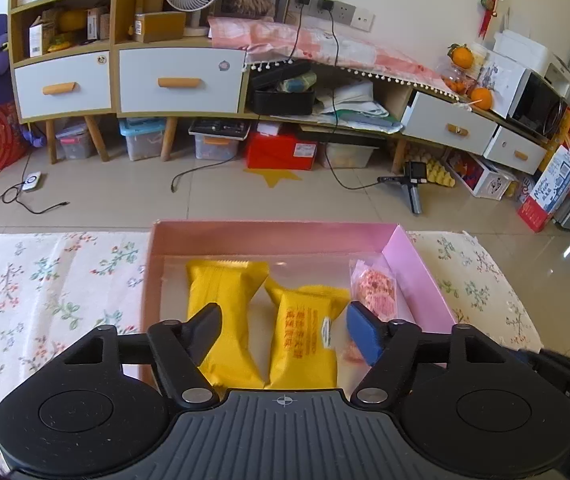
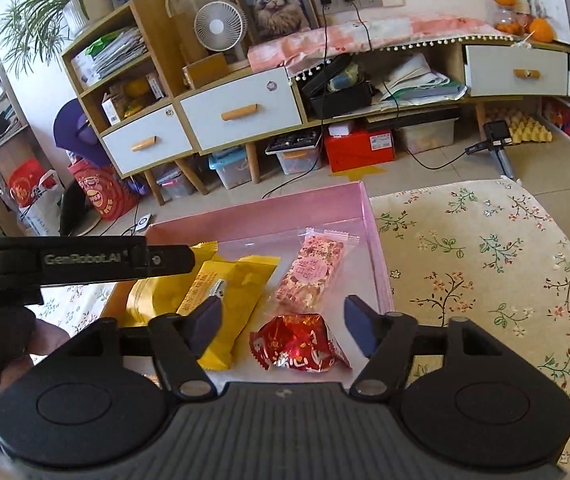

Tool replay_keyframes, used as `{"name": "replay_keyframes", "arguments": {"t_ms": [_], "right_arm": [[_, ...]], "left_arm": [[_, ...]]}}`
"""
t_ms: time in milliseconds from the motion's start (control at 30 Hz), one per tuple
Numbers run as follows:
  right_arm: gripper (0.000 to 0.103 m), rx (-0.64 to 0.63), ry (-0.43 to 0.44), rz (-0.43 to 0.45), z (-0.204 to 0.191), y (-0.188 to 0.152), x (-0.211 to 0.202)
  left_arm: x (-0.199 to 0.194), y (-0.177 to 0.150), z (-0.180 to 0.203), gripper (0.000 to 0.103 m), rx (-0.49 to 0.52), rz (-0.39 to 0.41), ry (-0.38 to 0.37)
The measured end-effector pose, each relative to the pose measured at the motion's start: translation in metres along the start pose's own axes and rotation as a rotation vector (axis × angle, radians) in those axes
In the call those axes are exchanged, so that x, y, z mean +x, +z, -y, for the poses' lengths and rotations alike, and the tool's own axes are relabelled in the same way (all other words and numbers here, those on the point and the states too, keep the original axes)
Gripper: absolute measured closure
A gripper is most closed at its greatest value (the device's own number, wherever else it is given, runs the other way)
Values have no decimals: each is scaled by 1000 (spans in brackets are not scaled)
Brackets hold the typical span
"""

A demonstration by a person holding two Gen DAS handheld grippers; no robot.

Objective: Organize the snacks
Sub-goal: 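Carry both snacks into the pink box and open both tools to release them, then withdraw both open tools from the box back toward the snack pile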

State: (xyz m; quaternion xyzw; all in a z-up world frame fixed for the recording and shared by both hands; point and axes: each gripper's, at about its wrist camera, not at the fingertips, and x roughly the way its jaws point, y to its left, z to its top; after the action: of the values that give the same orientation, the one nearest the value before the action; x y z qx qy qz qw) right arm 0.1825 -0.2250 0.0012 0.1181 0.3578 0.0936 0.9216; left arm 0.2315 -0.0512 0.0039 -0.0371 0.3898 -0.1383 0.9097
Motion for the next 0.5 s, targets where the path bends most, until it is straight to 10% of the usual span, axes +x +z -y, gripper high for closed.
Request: {"name": "replay_keyframes", "arguments": {"t_ms": [500], "right_arm": [[13, -171, -7, -62, -26, -10, -27]], "left_arm": [[-55, -42, -19, 16, 14, -29, 41]]}}
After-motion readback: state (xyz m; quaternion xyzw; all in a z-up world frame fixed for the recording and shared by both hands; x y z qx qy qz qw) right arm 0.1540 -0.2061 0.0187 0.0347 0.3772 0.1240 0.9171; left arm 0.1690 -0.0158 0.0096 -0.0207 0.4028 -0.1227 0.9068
